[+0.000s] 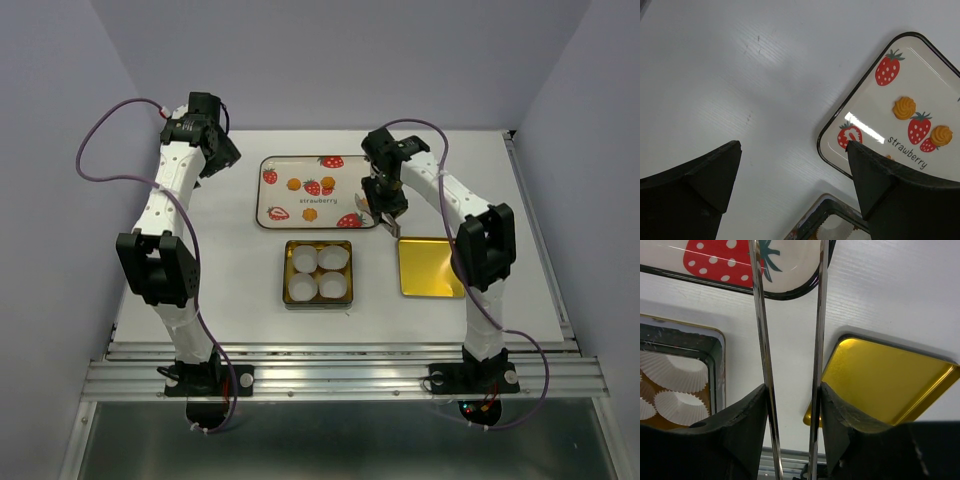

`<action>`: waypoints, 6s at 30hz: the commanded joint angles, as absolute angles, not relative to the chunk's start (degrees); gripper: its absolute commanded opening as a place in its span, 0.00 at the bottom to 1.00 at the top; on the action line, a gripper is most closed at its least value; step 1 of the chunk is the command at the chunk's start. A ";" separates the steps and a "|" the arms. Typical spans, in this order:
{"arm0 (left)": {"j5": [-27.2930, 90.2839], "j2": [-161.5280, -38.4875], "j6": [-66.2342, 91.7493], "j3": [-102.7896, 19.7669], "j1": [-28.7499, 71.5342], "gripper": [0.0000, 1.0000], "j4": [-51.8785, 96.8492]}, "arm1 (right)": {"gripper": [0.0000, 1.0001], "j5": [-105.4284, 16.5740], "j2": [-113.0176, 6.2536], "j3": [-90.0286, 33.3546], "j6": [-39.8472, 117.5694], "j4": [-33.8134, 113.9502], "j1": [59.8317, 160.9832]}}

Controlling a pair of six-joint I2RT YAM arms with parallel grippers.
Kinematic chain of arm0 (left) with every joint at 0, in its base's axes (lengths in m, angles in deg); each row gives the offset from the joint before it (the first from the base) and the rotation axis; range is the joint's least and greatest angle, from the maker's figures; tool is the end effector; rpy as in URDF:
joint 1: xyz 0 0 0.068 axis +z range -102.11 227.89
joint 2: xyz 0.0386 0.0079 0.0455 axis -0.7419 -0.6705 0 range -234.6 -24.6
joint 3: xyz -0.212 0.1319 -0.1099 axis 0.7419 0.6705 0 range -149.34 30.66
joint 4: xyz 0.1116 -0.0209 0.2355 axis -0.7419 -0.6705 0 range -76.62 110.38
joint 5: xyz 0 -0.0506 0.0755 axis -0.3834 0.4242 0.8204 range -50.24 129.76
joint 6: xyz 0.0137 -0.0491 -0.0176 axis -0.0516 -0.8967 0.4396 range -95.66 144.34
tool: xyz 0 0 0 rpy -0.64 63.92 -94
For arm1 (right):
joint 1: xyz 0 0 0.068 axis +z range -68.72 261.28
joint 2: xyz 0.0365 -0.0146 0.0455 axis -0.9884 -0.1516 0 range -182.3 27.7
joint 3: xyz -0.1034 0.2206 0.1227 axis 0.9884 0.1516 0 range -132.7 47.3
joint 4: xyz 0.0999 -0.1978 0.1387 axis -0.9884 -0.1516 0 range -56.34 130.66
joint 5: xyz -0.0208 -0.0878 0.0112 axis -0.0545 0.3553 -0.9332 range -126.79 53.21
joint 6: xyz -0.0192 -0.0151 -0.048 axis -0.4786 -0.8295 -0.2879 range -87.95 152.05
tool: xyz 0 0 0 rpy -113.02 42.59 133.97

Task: Pack the cookies

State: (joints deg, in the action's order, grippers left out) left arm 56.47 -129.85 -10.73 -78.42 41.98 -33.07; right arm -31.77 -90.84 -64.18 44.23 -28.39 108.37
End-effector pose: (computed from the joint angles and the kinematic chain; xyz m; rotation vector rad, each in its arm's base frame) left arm 0.3988 -0.0311 0.3620 -0.7250 2.2760 0.0213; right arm 0.3779 0.1898 0.2686 -0.3589 2.8619 -0.0010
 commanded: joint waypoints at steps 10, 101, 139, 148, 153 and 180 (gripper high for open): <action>57.95 -125.94 -10.91 -78.24 42.00 0.99 -33.23 | 0.40 -32.74 -88.76 -67.84 44.17 -27.98 108.79; 62.08 -124.97 -14.42 -72.00 42.18 0.99 -31.30 | 0.38 -33.36 -69.33 -50.44 35.39 -28.51 128.04; 63.05 -122.42 -15.57 -68.83 42.18 0.99 -33.06 | 0.42 -32.22 -68.89 -45.52 35.03 -23.94 128.57; 63.22 -122.42 -15.30 -68.83 42.18 0.99 -32.79 | 0.46 -31.87 -68.98 -44.81 34.60 -23.76 128.57; 63.40 -122.16 -15.13 -68.66 42.18 0.99 -32.44 | 0.47 -31.86 -69.07 -44.99 34.68 -23.67 128.57; 62.70 -121.63 -14.51 -68.31 42.18 0.99 -31.74 | 0.49 -30.02 -68.63 -48.68 36.88 -23.49 128.57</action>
